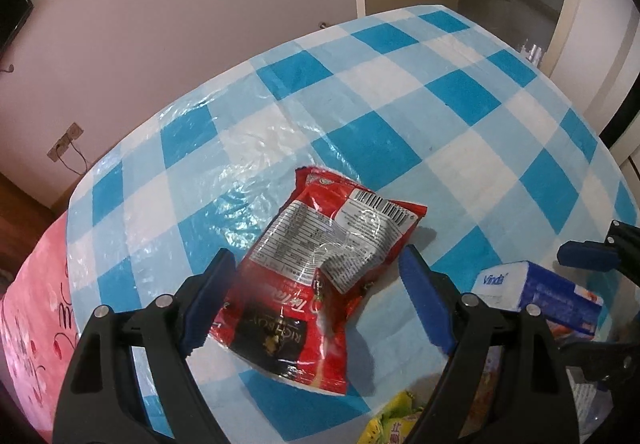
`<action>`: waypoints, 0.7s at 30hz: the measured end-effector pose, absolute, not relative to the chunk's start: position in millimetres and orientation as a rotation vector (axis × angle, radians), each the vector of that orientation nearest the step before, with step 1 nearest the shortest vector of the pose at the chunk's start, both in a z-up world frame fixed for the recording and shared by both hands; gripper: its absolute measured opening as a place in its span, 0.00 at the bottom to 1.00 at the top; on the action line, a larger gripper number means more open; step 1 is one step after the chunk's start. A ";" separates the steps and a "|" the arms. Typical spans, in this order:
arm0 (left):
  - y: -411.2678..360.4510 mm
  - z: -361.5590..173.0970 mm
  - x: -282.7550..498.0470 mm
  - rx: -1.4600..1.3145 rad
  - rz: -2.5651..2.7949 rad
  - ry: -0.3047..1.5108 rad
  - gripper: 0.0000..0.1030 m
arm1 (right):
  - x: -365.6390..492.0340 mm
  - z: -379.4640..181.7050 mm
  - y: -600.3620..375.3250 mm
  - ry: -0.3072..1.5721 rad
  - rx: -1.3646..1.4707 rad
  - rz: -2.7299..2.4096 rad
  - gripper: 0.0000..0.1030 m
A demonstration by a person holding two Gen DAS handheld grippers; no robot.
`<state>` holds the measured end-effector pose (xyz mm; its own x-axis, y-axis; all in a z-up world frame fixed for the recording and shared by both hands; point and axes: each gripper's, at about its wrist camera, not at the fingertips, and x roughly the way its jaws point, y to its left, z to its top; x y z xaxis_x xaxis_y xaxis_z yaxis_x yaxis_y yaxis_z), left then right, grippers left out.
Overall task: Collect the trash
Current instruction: 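Grasp the red snack bag with the left tool while the right tool grasps the blue tissue pack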
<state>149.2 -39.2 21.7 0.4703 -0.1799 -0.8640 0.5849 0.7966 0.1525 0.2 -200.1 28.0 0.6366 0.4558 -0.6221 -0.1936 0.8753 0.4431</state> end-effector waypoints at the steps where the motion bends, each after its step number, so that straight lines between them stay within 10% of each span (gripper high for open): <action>1: -40.2 21.7 149.7 0.478 -0.486 0.970 0.82 | 0.8 27.3 -201.6 0.804 0.359 0.369 0.66; 21: -41.0 12.2 147.8 0.409 -0.514 0.988 0.65 | 2.7 24.8 -210.7 0.810 0.390 0.341 0.55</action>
